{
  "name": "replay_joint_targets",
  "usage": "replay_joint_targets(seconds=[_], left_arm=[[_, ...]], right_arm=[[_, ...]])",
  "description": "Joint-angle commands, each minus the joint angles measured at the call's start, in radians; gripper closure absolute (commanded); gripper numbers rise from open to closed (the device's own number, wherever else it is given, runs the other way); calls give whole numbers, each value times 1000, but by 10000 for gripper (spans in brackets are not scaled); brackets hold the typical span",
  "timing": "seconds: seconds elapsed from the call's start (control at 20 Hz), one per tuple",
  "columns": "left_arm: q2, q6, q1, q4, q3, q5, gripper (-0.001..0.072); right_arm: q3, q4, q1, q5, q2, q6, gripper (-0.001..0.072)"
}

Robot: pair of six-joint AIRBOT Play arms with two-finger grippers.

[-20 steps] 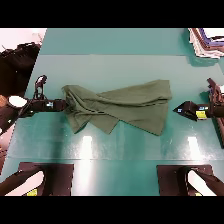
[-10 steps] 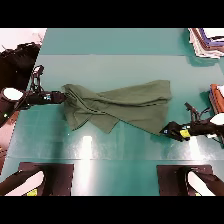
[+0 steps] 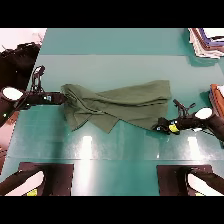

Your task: Fold the shirts.

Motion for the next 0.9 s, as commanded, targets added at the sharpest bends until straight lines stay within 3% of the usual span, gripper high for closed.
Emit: replay_joint_targets(seconds=[0.0,0.1,0.25,0.5,0.65,0.85], left_arm=[[0,0,0,0,6,-43,675],[14,-3,1,5,40,-97,676],[101,-87,1,76,196,-179,676],[278,-105,1,151,663,-214,675],[304,-108,0,156,965,-217,675],[304,-179,0,156,1255,-206,675]], right_arm=[[57,4,37,-26,-24,-13,694],[100,5,40,-23,29,-13,695],[267,-23,1,-6,159,-13,695],[711,-74,-206,5,319,-13,695],[966,-71,-355,58,351,-39,695],[1202,-71,-541,157,379,-54,695]])
